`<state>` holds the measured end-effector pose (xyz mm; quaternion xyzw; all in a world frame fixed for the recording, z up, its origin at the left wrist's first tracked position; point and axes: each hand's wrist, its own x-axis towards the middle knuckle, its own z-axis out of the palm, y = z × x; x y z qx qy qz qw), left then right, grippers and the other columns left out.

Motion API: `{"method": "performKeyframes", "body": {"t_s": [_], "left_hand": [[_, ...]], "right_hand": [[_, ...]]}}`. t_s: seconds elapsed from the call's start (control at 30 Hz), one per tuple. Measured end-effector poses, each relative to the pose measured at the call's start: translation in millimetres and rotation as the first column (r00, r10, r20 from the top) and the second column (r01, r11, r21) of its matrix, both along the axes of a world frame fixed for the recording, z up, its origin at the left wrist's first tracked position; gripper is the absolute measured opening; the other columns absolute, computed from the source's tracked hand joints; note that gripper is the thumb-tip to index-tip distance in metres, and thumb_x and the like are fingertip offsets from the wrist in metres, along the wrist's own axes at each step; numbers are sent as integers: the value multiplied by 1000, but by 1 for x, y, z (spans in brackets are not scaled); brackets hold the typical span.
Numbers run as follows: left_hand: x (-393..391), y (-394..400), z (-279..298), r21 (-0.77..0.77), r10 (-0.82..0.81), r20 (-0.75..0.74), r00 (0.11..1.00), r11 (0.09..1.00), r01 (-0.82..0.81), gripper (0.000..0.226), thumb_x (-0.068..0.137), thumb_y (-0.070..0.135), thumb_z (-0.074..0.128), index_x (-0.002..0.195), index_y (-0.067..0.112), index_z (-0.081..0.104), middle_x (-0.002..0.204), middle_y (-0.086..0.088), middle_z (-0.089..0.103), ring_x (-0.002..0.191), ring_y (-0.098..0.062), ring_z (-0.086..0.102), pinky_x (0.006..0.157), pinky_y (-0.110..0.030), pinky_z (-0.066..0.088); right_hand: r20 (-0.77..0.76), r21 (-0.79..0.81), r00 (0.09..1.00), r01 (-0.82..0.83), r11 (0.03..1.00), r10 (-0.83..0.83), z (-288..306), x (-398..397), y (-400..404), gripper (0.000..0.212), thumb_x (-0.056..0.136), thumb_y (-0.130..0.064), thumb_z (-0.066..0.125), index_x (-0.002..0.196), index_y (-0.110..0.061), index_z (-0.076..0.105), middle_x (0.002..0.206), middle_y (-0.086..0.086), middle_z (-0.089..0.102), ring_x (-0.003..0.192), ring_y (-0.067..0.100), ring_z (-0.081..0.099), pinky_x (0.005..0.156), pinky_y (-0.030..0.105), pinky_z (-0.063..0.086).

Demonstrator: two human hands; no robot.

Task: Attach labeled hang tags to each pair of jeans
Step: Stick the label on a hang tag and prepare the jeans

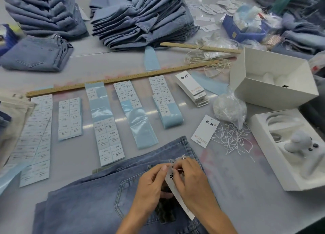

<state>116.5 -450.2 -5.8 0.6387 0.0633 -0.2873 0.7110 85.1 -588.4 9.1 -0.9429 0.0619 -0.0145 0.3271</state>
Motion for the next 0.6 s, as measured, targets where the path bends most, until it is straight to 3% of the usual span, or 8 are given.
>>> {"method": "performKeyframes", "body": {"t_s": [0.13, 0.23, 0.33, 0.43, 0.5, 0.6], "left_hand": [[-16, 4, 6, 31, -49, 92, 995, 998, 46, 25, 95, 43, 56, 106, 37, 78, 101, 1, 77, 88, -21, 74, 66, -39, 62], [-25, 10, 15, 66, -84, 167, 982, 995, 73, 23, 100, 42, 57, 108, 37, 78, 101, 1, 78, 91, -23, 74, 73, -46, 62], [-30, 19, 21, 72, -119, 171, 978, 992, 108, 29, 104, 24, 52, 107, 36, 78, 103, 2, 78, 94, -22, 75, 75, -49, 62], [-29, 33, 32, 3, -206, 65, 976, 979, 206, 43, 102, 8, 45, 108, 33, 79, 104, 0, 77, 93, -20, 74, 68, -40, 64], [-27, 45, 36, 1, -334, 38, 942, 942, 335, 51, 90, 6, 42, 112, 35, 77, 111, -1, 77, 102, -23, 73, 74, -37, 63], [-26, 57, 34, 60, -429, 41, 902, 903, 427, 55, 98, -6, 42, 111, 33, 78, 112, -2, 77, 105, -20, 73, 83, -37, 62]], "right_hand": [[-23, 68, 996, 84, 994, -82, 7, -18, 1, 6, 99, -19, 56, 94, -22, 58, 96, -13, 54, 95, 7, 50, 84, 24, 44], [-7, 87, 995, 104, 991, -104, 12, -28, 4, 7, 100, -21, 55, 95, -26, 57, 96, -15, 55, 96, 6, 52, 85, 27, 45], [16, 97, 992, 122, 988, -124, 13, -35, 10, 7, 100, -22, 55, 94, -27, 57, 95, -15, 54, 94, 5, 52, 82, 29, 46], [11, 126, 993, 119, 985, -122, 14, -40, 14, 7, 100, -25, 56, 93, -28, 56, 95, -15, 54, 93, 4, 53, 81, 29, 46], [-2, 139, 996, 91, 986, -91, 13, -45, 16, 9, 100, -27, 55, 92, -31, 54, 94, -18, 53, 93, 4, 52, 79, 26, 45], [-44, 170, 998, 50, 984, -44, 10, -54, 22, 11, 100, -28, 55, 90, -33, 53, 93, -18, 53, 94, 4, 52, 78, 20, 42]]}}
